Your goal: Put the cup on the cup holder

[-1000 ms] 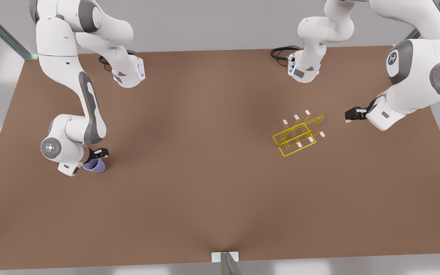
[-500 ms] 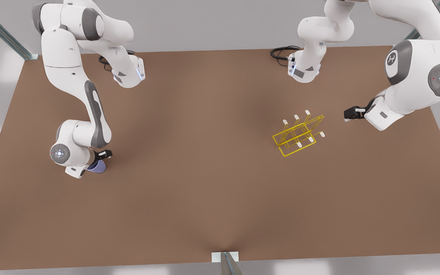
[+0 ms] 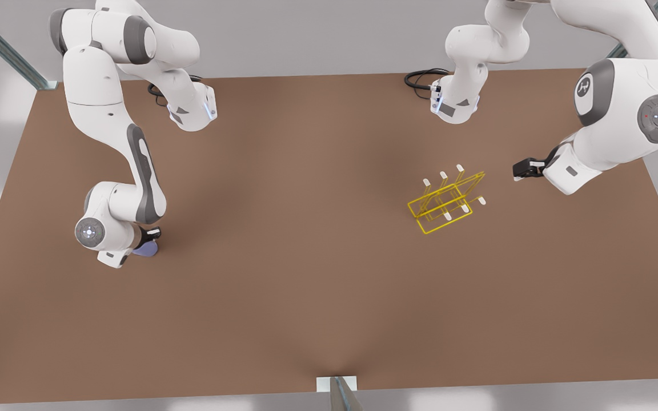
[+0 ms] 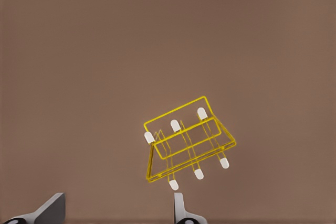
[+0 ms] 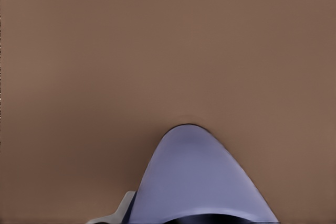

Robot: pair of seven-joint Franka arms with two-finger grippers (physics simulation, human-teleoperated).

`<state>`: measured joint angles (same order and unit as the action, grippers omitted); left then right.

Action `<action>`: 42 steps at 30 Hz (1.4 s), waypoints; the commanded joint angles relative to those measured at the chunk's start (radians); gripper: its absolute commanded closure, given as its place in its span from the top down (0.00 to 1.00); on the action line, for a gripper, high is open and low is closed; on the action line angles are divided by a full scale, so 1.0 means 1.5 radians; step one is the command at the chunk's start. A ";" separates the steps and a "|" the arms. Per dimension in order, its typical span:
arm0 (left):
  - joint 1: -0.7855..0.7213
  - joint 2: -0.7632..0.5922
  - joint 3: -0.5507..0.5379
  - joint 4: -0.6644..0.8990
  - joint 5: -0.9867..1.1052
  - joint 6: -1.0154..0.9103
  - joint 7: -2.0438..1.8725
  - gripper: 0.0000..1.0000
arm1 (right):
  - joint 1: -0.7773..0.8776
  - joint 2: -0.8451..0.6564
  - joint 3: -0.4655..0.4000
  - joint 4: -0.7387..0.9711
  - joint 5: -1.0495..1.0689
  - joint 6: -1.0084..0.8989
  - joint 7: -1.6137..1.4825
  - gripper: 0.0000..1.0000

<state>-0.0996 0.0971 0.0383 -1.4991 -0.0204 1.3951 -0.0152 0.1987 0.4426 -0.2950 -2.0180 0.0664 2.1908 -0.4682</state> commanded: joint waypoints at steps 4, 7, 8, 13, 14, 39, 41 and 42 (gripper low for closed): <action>0.000 -0.001 0.002 0.002 0.000 0.000 -0.003 1.00 | 0.005 -0.006 0.004 0.045 0.001 -0.080 -0.002 0.21; 0.003 -0.001 0.003 0.014 0.000 -0.036 -0.004 1.00 | 0.056 -0.007 0.031 0.144 0.056 -0.156 -0.002 0.21; 0.007 -0.001 0.004 0.015 -0.001 -0.039 -0.015 1.00 | 0.098 -0.007 0.031 0.176 0.119 -0.161 -0.001 0.21; 0.003 -0.001 0.003 0.020 0.001 -0.038 -0.012 1.00 | 0.290 0.015 0.029 0.266 0.448 -0.079 0.004 0.21; 0.005 -0.001 0.003 0.023 0.000 -0.038 -0.010 1.00 | 0.327 0.035 0.029 0.266 0.541 -0.028 0.004 0.21; 0.003 0.019 0.003 0.028 0.000 -0.039 -0.019 1.00 | 0.449 0.374 0.032 0.468 1.197 0.029 -0.275 1.00; 0.004 0.019 0.003 0.029 0.001 -0.039 -0.019 1.00 | 0.442 0.375 0.032 0.464 1.193 0.029 -0.275 1.00; 0.004 0.019 0.003 0.028 0.001 -0.039 -0.017 1.00 | 0.436 0.375 0.032 0.464 1.192 0.029 -0.287 1.00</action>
<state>-0.0950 0.1268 0.0428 -1.4572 -0.0195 1.3370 -0.0372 0.8579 1.0059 -0.2468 -1.3229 1.8565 2.2344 -0.7657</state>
